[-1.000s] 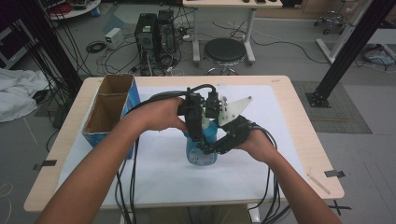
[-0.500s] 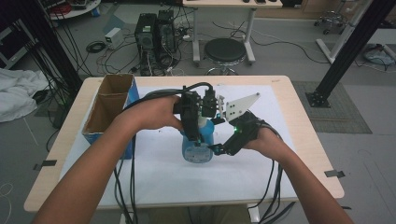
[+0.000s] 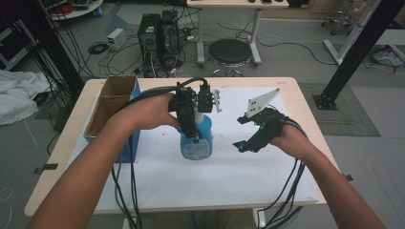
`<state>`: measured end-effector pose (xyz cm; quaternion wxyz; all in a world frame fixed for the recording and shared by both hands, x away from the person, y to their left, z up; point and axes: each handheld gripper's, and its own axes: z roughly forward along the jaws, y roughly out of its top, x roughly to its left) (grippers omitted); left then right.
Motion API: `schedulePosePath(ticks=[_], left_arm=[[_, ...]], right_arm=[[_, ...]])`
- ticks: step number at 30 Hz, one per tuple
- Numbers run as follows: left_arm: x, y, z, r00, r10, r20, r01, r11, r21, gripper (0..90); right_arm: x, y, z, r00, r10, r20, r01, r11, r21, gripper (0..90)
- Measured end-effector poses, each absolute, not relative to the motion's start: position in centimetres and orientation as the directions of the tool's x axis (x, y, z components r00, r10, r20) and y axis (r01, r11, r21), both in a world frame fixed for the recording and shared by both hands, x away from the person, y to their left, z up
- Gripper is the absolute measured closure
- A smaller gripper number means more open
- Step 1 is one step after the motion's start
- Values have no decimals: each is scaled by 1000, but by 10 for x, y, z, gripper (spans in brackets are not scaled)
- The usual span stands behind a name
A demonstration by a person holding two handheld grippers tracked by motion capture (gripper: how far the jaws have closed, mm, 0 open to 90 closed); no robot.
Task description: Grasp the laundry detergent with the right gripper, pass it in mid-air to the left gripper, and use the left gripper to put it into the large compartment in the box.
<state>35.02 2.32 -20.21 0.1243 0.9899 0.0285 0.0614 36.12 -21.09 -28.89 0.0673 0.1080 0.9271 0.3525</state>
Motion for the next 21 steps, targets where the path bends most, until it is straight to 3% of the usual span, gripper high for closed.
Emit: schedulePosePath(ticks=[2,3,6,7,9,21], left_arm=[[350,23,-202,991,72,114,41,-967,250,383],[355,31,-200,986,111,127,76,-964,253,383],[358,36,-199,980,143,141,103,-960,259,383],[359,38,-198,977,157,143,115,-958,262,383],[363,42,-197,972,183,150,139,-954,267,383],[378,64,-174,935,309,174,253,-925,284,383]], right_arm=[[362,-213,-286,-967,249,-49,160,746,646,114],[367,-218,-280,-959,281,-27,216,793,569,114],[371,-225,-277,-940,337,-48,267,817,510,101],[372,-228,-276,-931,363,-44,296,820,490,2],[376,-234,-277,-918,397,-16,348,823,449,6],[375,-266,-272,-912,408,-44,360,847,392,8]])
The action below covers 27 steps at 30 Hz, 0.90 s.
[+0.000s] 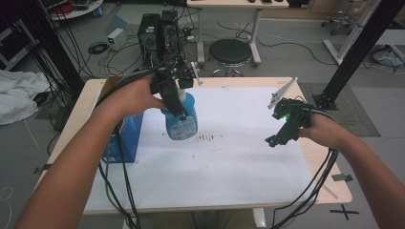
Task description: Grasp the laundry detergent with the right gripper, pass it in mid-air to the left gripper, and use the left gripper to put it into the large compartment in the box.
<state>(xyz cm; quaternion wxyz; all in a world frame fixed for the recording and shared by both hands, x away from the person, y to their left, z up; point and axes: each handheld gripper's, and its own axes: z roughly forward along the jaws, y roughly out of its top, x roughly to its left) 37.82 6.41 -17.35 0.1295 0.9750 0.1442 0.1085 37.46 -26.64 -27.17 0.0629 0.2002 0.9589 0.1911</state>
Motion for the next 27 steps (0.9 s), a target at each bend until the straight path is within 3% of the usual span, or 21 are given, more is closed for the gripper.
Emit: schedulePosePath(ticks=[5,11,12,25,27], left_arm=[[382,74,-162,916,363,171,311,-911,270,384],[386,91,-142,859,482,174,426,-860,283,384],[387,103,-132,806,570,158,512,-807,296,384],[381,159,-98,610,779,146,710,-619,335,384],[380,174,-91,538,832,133,766,-549,335,384]], right_arm=[[373,-276,-272,-918,388,-83,343,881,327,8],[371,-287,-267,-915,393,-93,343,877,337,8],[370,-289,-264,-914,395,-93,343,873,346,8],[373,-285,-265,-931,358,-75,313,885,344,8],[374,-285,-266,-931,358,-76,314,887,339,8]])
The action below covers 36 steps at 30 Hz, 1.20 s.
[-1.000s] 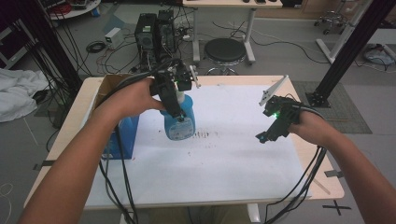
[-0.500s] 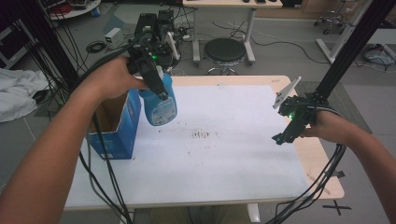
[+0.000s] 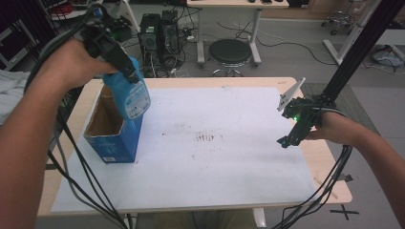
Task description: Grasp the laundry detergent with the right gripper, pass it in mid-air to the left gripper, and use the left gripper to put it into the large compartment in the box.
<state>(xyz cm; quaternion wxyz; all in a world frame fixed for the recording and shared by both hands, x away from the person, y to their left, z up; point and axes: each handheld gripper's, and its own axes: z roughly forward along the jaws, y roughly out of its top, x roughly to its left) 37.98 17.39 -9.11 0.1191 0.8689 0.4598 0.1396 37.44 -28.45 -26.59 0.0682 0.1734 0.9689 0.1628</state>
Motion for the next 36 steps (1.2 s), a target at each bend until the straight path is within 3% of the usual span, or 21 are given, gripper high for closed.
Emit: schedulePosePath(ticks=[15,36], left_arm=[[382,230,-84,372,918,139,850,-397,345,384],[396,243,-121,485,864,139,807,-503,309,384]], right_arm=[[378,-279,-267,-945,319,-66,278,896,345,8],[377,-279,-266,-941,332,-72,286,889,358,8]])
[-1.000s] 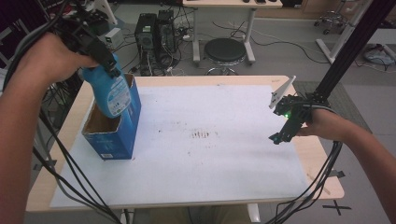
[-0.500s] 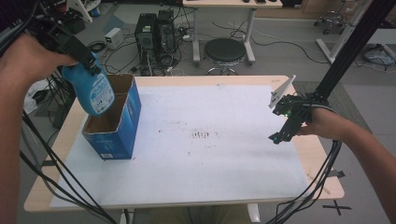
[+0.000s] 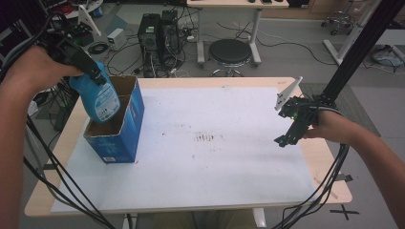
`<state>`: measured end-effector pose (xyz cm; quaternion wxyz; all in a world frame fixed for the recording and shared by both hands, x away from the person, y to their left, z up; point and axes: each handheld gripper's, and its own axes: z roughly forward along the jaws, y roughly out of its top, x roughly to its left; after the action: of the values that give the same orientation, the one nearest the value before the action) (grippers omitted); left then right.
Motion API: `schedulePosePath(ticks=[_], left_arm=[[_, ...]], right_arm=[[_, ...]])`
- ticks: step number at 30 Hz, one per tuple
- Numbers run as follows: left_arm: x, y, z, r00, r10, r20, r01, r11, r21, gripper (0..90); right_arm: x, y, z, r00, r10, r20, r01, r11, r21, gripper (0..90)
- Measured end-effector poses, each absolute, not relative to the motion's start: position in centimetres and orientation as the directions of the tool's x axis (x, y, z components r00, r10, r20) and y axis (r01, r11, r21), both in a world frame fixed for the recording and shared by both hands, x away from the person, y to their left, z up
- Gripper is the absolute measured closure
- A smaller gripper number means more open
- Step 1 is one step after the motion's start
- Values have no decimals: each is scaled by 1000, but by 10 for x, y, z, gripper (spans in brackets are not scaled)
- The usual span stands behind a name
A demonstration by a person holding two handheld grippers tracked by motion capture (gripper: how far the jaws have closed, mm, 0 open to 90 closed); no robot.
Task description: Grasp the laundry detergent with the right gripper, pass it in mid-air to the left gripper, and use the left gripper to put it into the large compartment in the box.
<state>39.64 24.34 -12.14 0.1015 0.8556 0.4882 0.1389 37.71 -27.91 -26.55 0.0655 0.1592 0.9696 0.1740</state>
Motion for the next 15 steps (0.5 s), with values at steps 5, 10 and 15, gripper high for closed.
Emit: schedulePosePath(ticks=[5,10,15], left_arm=[[403,248,-140,493,860,129,808,-508,298,384],[409,249,-171,526,841,125,793,-538,284,384],[417,250,-199,547,832,96,791,-551,268,384]], right_arm=[[376,-278,-265,-939,336,-76,289,888,358,8],[376,-277,-267,-938,339,-74,292,886,361,8],[376,-276,-270,-938,340,-72,293,886,359,8]])
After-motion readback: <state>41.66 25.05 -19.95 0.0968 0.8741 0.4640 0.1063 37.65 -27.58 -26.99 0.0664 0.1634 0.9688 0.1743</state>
